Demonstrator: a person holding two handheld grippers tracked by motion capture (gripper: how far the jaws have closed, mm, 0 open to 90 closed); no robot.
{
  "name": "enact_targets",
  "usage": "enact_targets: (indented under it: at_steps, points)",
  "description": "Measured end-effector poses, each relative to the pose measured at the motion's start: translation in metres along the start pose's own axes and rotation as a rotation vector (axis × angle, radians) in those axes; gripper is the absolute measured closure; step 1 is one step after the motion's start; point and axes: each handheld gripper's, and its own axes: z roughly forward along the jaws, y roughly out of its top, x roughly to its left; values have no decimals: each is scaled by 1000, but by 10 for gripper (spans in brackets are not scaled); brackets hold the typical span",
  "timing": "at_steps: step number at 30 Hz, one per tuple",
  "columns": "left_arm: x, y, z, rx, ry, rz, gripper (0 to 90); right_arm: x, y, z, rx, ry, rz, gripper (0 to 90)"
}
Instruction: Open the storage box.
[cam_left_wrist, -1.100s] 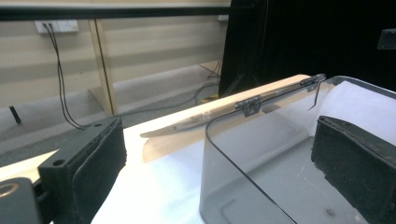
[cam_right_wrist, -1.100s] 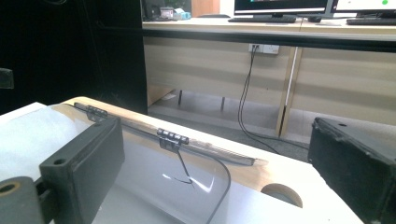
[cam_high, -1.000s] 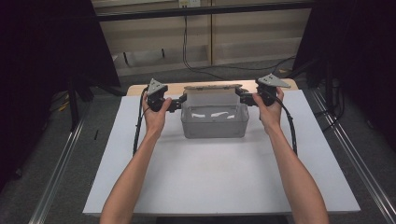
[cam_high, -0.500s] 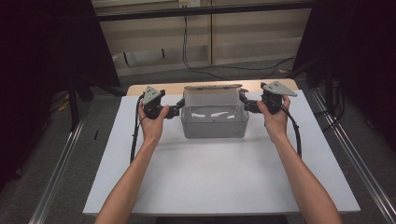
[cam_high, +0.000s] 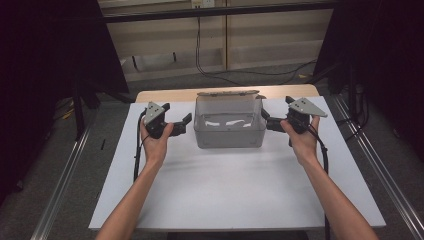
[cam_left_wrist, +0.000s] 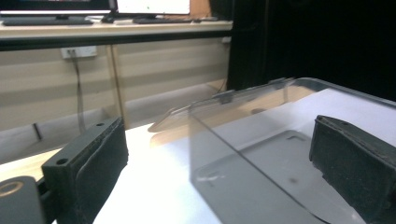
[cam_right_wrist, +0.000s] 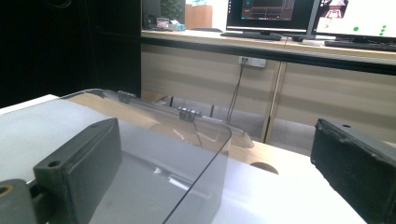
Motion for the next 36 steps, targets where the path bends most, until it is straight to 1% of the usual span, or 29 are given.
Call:
enact_targets:
  at_steps: [1,2,3,4,5,7,9,10,12,14,16,18,19,20,21,22,24,26,27,28,30,31,32,33,34,35,36]
  points:
    - [-1,-1,-3,-3,4,-5,44,2,0,-3,1,1,5,18]
    - [-2,-3,-6,-9,-3,-22,43,5,-1,-6,-2,1,12,19]
    - [-3,-5,-9,-9,-10,-29,43,10,-2,-10,-3,9,1,16]
    - [-4,-6,-12,-11,-10,-31,43,10,-2,-10,-3,9,1,16]
    - [-5,-7,-15,-13,-6,-24,43,12,-2,-13,4,4,-6,14]
    - [-7,-10,-20,-16,-2,-22,43,14,-3,-17,-17,23,5,15]
    - [-9,-12,-27,-19,4,-7,43,16,-5,-21,-24,20,-8,15]
    - [-11,-13,-29,-24,6,-12,43,17,-5,-24,-26,20,-12,14]
    - [-12,-15,-35,-24,17,-7,43,20,-7,-28,-27,18,-16,15]
    - [-14,-17,-41,-25,13,-19,43,21,-9,-32,-23,14,-24,14]
    - [-16,-19,-47,-29,8,-11,43,22,-11,-37,-28,9,-22,13]
    - [-18,-22,-53,-33,8,-18,43,24,-13,-42,-28,7,-26,14]
    - [-18,-23,-56,-30,15,-8,43,25,-13,-44,-27,7,-33,14]
    - [-20,-25,-59,-29,22,-15,43,25,-14,-47,-30,1,-36,14]
    - [-20,-26,-62,-31,25,-16,43,26,-15,-50,-33,-2,-35,14]
    - [-21,-28,-65,-23,29,-13,43,26,-16,-53,-33,-9,-34,13]
    - [-23,-31,-69,-22,27,-17,43,26,-19,-58,-37,-17,-29,14]
    - [-27,-34,-74,-13,26,-9,43,27,-23,-65,-35,-21,-28,13]
    - [-28,-35,-77,-11,23,-4,43,27,-23,-65,-35,-21,-28,13]
    - [-30,-36,-79,-10,22,-11,43,27,-25,-67,-35,-23,-31,14]
    - [-31,-37,-85,-13,32,-19,43,28,-27,-72,-34,-32,-44,13]
    - [-33,-37,-88,-22,43,-28,43,28,-28,-74,-31,-42,-56,13]
    - [-33,-37,-91,-23,48,-23,43,28,-29,-76,-26,-60,-77,13]
    - [-33,-38,-93,-29,50,-23,43,27,-30,-77,-24,-68,-78,13]
    - [-34,-38,-96,-21,51,-20,43,26,-32,-79,-25,-71,-67,13]
    - [-35,-39,-98,-25,56,-26,43,26,-32,-81,-26,-71,-61,13]
    - [-34,-40,-102,-23,62,-23,43,26,-33,-83,-22,-73,-60,13]
